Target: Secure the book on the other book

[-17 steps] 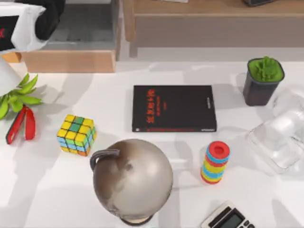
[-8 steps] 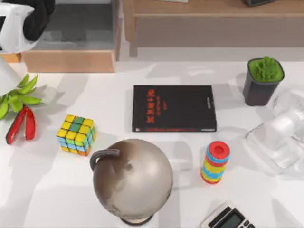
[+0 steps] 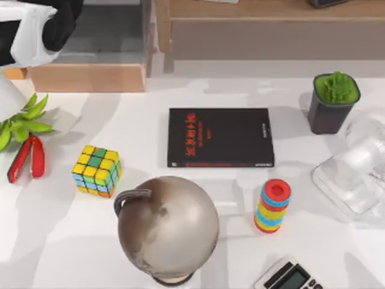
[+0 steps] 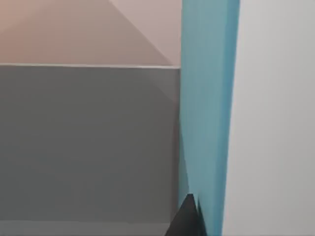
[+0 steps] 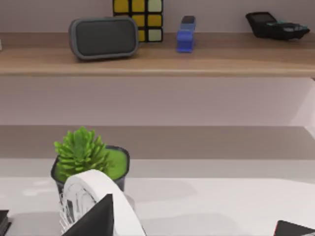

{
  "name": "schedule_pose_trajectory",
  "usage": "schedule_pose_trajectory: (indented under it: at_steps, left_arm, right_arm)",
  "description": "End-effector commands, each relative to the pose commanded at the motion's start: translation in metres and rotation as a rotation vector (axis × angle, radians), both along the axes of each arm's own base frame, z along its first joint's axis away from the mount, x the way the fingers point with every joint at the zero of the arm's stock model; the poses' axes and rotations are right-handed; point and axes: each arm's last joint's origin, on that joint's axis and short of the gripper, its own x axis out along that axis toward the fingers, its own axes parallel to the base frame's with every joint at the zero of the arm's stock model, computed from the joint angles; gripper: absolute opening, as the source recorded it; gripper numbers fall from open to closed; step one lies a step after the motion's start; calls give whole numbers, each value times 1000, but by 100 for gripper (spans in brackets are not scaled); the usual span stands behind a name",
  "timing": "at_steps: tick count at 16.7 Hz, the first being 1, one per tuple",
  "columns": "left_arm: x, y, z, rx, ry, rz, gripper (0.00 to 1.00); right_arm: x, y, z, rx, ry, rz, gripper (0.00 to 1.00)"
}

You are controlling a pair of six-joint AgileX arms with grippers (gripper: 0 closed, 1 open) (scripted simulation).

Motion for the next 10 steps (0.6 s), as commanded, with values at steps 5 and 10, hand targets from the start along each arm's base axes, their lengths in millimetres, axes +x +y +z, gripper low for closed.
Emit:
schedule_pose_trajectory:
  at_steps: [5, 10]
  left_arm:
    - [-17, -5, 35, 62, -82, 29, 0]
    - [-80, -40, 110, 235, -220, 103, 0]
  right_arm:
    - [0, 0, 0, 0, 0, 0, 100]
    - [0, 0, 0, 0, 0, 0, 100]
